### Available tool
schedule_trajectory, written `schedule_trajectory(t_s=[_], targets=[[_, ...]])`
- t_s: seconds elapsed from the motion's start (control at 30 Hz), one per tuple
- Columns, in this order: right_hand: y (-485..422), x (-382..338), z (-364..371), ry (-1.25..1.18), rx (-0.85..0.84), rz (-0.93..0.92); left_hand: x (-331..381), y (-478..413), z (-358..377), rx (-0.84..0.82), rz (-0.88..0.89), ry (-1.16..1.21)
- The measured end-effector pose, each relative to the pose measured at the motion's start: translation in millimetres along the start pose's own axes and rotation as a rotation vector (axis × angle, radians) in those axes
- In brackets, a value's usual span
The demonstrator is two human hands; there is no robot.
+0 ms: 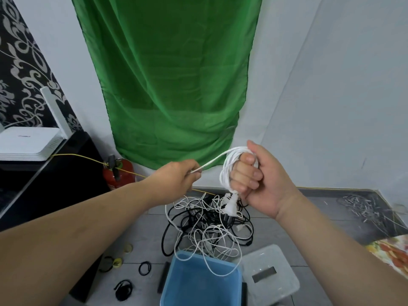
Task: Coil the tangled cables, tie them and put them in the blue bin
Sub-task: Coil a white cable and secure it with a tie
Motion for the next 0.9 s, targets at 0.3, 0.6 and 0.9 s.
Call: schedule_trajectory(t_s=[0.3, 0.6, 0.9], targets=[[1, -39, -90, -0.364, 0.580, -0.286, 14, 2, 15, -0.057, 0.036, 0.062], [7, -51, -124, -0.027, 0.765, -0.350, 52, 39, 88, -0.600, 0.126, -0.204], [2, -35, -61, 1.179, 0.272, -0.254, 98, 23, -23, 0.210, 0.487, 0.021]])
Point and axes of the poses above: each hand's wrist, its own y-axis away from the middle knuckle, its own z-axis out of the palm, x = y × z, the point moved 9 cm from there along -y, towards the middle knuckle, and after that the axes turned 7 degrees about -z, right-handed, at the moved point
